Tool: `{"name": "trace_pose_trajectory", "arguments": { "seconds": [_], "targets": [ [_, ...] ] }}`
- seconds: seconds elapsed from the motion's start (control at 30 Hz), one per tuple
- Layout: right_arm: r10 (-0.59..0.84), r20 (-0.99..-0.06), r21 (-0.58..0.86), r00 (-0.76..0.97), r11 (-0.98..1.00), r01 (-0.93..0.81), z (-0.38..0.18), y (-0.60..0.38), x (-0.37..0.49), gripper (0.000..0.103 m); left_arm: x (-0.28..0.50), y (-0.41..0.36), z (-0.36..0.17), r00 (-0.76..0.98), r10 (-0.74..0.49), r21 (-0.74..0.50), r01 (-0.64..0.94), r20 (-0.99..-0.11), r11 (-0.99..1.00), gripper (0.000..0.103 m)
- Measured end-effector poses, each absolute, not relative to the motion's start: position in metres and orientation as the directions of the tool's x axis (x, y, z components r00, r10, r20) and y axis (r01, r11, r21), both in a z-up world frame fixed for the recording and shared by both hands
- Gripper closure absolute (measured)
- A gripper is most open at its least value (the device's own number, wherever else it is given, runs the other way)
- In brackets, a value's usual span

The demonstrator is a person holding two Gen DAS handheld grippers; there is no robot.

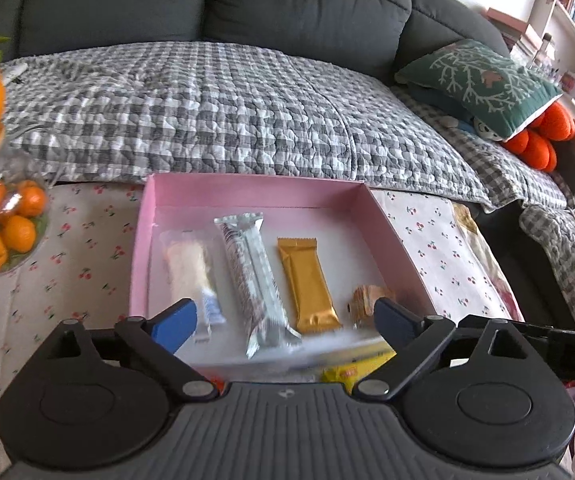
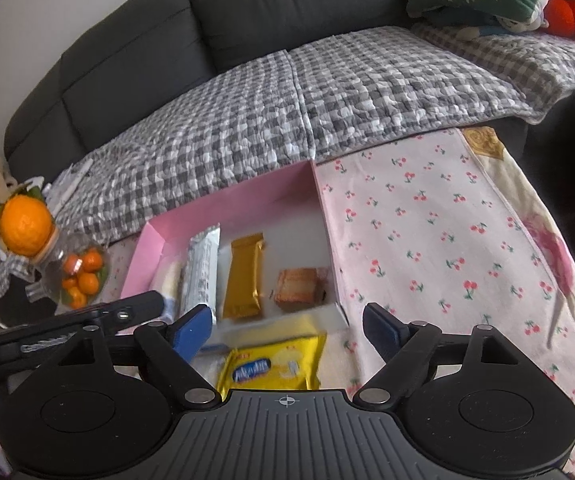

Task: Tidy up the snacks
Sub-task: 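Withdraw both open tools from the box toward the remaining snacks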

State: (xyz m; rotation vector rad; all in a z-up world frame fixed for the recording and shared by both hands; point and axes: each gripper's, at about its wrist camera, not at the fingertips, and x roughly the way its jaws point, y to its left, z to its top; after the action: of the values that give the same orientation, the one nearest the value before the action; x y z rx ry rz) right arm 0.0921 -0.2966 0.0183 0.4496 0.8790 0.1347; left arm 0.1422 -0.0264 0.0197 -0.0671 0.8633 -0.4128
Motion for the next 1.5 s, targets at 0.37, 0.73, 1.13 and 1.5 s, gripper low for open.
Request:
{"name": "trace_pose_trajectory", "arguments": {
  "seconds": [0.37,0.73,1.13,1.5],
  "targets": [
    [0.292,-0.747,0.370,0.597,0.929,0.008,0.027,-0.286,0.061,0.017,0.100,-0.003,0.028,0.554,-0.321,-0.187,0.286,-0.768,0.940,0.001],
    [0.294,-0.795,0.311,0.531,0.948,-0.059,0.018,-0.273,0.038,0.017,0.074,0.005,0.015,0.533,-0.285,-0.129,0.311,-0.796,0.942,0.001],
    [0.290,-0.817,0.267,0.499,0.956,-0.119,0.007,-0.270,0.016,0.017,0.047,0.030,0.002,0.523,-0.270,-0.088,0.346,-0.808,0.934,0.001],
    [0.302,-0.848,0.250,0.435,0.952,-0.175,-0.005,-0.256,-0.002,0.017,0.025,0.037,-0.015,0.464,-0.272,-0.069,0.408,-0.843,0.910,0.001]
  ]
}}
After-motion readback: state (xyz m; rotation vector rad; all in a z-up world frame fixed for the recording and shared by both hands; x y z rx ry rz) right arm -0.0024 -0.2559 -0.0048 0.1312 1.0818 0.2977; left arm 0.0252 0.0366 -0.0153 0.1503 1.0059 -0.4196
